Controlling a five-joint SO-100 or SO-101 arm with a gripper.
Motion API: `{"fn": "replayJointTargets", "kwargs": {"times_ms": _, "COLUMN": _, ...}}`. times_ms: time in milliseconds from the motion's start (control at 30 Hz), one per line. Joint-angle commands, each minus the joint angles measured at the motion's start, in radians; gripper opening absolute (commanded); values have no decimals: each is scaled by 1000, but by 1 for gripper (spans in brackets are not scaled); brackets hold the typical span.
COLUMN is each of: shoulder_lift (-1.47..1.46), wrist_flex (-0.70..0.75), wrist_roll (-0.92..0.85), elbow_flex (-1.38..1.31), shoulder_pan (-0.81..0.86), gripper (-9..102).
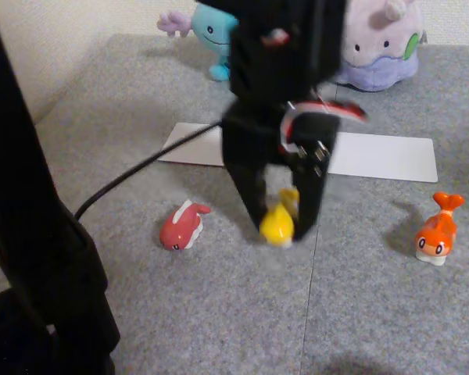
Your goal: Wooper wants to eat egg sudhi, and Goomy wants to eat shrimp sushi
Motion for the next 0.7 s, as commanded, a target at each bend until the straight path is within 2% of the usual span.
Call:
{"fn": "replayJointTargets", "kwargs": {"times_ms": 0, "shoulder_lift": 121, "wrist_flex": 40, "wrist_roll": 109, "elbow_flex": -77, "shoulder_pan": -121, "gripper": 4}}
{"fn": "replayJointTargets", "kwargs": {"times_ms": 167, "shoulder_lift": 97, "wrist_flex": 126, "wrist_roll": 272, "elbow_flex": -261, "shoulder_pan": -318, "gripper": 4}}
{"fn": "replayJointTargets", "kwargs": {"times_ms": 333, "shoulder_lift": -37, "wrist_flex": 123, "wrist_roll": 394, "elbow_flex": -440, "shoulder_pan": -439, "gripper": 4}}
{"fn": "replayJointTargets", "kwargs": {"times_ms": 500, "shoulder_lift": -238, "wrist_flex": 91, "wrist_roll": 437, "elbow_flex": -566, "shoulder_pan": -472, "gripper": 4}}
{"fn": "replayJointTargets", "kwargs": {"times_ms": 667, "shoulder_lift": -428, "wrist_flex": -6, "wrist_roll": 448, "elbow_flex": -611, "shoulder_pan": -466, "gripper": 4}}
